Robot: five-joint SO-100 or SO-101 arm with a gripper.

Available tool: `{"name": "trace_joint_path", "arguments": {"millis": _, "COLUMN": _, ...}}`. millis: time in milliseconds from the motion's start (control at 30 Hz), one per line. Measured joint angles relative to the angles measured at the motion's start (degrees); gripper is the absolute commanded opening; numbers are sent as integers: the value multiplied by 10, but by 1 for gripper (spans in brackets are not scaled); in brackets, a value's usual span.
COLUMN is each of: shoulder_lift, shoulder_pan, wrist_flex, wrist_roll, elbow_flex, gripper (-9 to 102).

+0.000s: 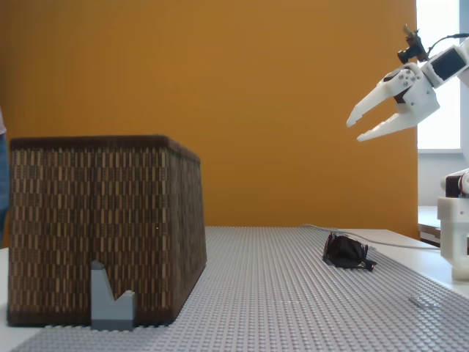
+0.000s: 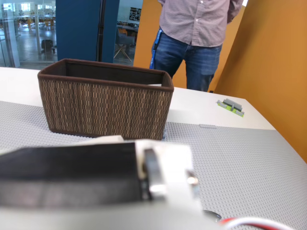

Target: Grasp a glasses and put it in the bin.

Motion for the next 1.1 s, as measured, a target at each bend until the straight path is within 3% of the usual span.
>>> {"name": "trace_joint_path", "arguments": {"millis": 67, "shoulder_lift": 7, "shoulder_pan": 0, "wrist_flex": 7, "wrist_roll": -9, "elbow_flex": 11, "gripper": 0}}
{"name": "trace_joint_path", "arguments": {"millis": 167, "shoulder_lift": 168, "shoulder_pan": -14, "wrist_flex": 26, "wrist_roll": -122, "elbow_flex": 179, "gripper": 0}}
{"name": "trace_joint_path", "arguments": {"millis": 500, "shoulder_lift": 205, "shoulder_pan": 5, "wrist_flex": 33, "wrist_roll": -158, "elbow_flex": 211, "gripper": 0}}
{"name": "trace_joint_path", "arguments": {"millis": 667, "shoulder_lift": 165, "shoulder_pan": 84, "wrist_flex": 42, "wrist_roll": -201, "elbow_flex": 229, "gripper": 12}}
{"name": "trace_joint_path", "arguments": {"millis": 900, "shoulder_lift": 87, "shoulder_pan": 191, "wrist_flex": -39, "wrist_roll": -256, "elbow_flex": 292, "gripper": 16}}
{"name": "trace_joint_path", "arguments": {"millis": 1100, "shoulder_lift": -47, "shoulder_pan": 258, "wrist_flex": -165, "wrist_roll": -271, "elbow_flex": 319, "gripper": 17}}
